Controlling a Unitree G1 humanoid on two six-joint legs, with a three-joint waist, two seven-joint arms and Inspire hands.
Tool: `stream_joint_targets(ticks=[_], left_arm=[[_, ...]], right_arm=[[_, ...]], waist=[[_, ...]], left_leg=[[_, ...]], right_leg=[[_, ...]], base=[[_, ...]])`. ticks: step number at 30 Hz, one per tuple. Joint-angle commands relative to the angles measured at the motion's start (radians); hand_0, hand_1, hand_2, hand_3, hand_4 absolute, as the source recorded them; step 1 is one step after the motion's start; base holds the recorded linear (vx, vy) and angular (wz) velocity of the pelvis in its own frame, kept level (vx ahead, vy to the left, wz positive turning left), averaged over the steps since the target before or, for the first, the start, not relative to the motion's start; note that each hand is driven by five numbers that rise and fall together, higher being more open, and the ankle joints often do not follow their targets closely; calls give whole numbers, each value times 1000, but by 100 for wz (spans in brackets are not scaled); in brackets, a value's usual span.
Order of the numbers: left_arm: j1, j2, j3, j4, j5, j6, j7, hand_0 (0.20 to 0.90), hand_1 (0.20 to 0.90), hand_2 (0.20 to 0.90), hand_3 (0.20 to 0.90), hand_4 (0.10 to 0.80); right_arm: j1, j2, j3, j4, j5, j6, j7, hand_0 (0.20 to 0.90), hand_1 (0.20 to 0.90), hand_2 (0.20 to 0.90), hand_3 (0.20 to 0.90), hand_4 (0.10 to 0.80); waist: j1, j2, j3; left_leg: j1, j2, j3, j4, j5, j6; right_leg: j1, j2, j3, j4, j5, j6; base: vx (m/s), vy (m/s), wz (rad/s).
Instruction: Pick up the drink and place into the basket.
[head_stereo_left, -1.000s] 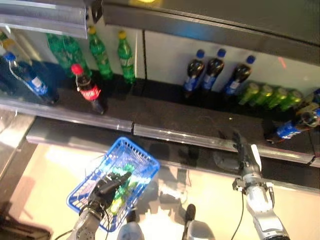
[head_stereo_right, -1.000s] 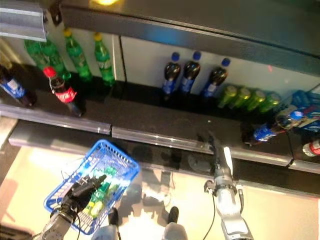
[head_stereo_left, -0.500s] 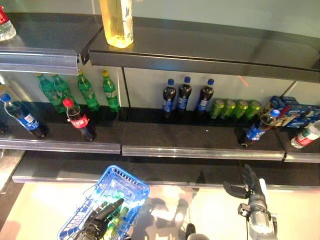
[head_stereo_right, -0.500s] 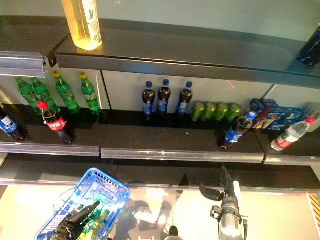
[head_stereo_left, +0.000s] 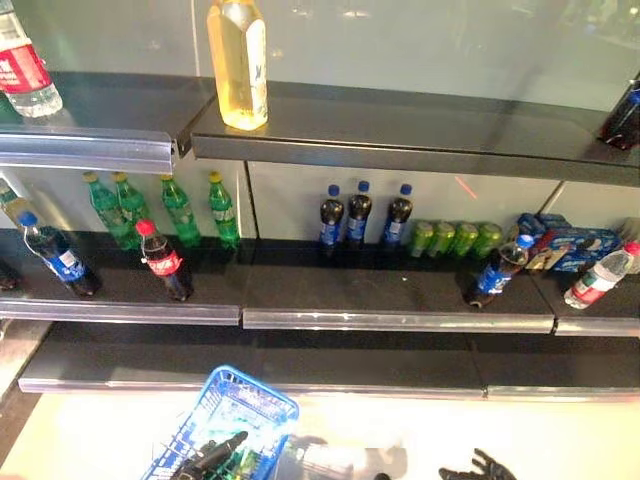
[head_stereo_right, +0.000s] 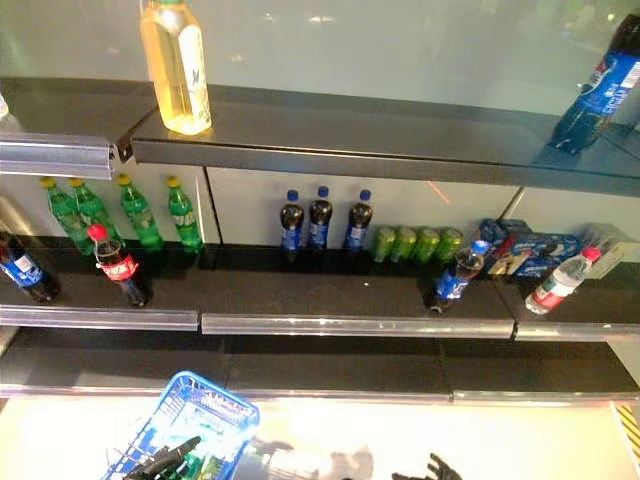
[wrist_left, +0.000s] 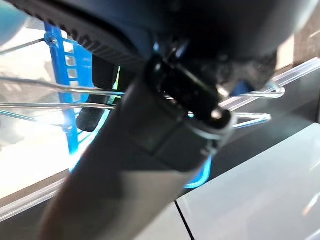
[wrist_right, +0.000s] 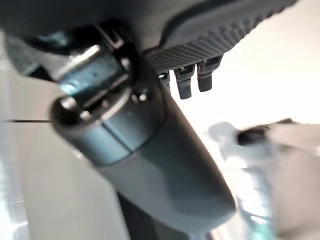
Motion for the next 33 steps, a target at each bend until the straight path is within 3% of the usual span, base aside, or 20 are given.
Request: stream_joint_targets(ticks=[1, 10, 33], left_arm=[[-106, 58, 15, 4, 80, -104, -131, 300, 300, 300, 200, 100], [-97, 37, -58, 31, 144, -60, -116, 300, 300, 300, 200, 100], [-90, 41, -84, 51, 199, -70, -126, 300, 300, 300, 200, 100]], right_arm=[[-106, -40, 1, 68, -7, 74, 28, 900, 900, 900, 900, 800], [-136, -22, 58, 79, -74, 124, 10, 900, 900, 900, 900, 800], [-152, -26, 73, 89, -77, 90, 16, 900, 900, 900, 900, 800]], waist=[[34, 58, -8], [53, 65, -2], [68, 62, 9]], left_leg=[[11, -16, -54, 7, -51, 24], [9, -20, -78, 7, -48, 28], [10, -23, -101, 7, -52, 30]], right_leg=[[51, -8, -70, 4, -20, 15], [63, -7, -87, 4, -23, 12], [71, -9, -92, 9, -30, 12]], base=[[0, 0, 0], [0, 0, 0], [0, 0, 0]])
